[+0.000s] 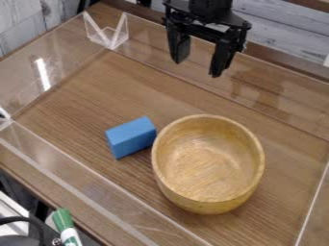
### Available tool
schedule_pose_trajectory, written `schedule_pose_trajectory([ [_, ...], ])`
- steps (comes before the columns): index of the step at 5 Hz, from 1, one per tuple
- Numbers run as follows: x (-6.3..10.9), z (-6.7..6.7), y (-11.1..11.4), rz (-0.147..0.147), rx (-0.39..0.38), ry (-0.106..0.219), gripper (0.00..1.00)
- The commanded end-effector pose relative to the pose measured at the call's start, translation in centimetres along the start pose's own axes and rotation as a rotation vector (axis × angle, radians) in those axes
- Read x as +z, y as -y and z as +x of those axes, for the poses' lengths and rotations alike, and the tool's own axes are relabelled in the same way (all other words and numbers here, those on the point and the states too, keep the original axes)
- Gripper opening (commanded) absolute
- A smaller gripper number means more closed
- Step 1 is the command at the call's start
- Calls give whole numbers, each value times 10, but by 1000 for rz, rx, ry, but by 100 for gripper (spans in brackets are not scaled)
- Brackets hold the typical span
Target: Put the blue block in the brown bowl
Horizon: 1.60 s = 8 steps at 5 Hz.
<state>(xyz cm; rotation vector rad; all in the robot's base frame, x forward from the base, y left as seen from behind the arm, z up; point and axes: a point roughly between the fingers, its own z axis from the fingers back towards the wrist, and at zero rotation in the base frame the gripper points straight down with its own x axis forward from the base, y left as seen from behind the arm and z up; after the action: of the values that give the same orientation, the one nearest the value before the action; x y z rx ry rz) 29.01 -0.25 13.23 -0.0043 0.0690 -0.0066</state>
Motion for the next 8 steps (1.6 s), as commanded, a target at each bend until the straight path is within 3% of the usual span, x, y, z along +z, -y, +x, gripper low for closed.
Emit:
schedule_pose_trajectory([
  [1, -8, -3, -1, 1, -30, -20, 100],
  [3, -13, -34, -20, 24, -306, 1, 100],
  [4, -14, -48, -32, 45, -392, 17, 100],
  [5, -21, -59, -47, 53, -388, 27, 100],
  [6, -28, -69, -57, 51, -331, 37, 100],
  [8, -44, -71, -58, 37, -312, 48, 100],
])
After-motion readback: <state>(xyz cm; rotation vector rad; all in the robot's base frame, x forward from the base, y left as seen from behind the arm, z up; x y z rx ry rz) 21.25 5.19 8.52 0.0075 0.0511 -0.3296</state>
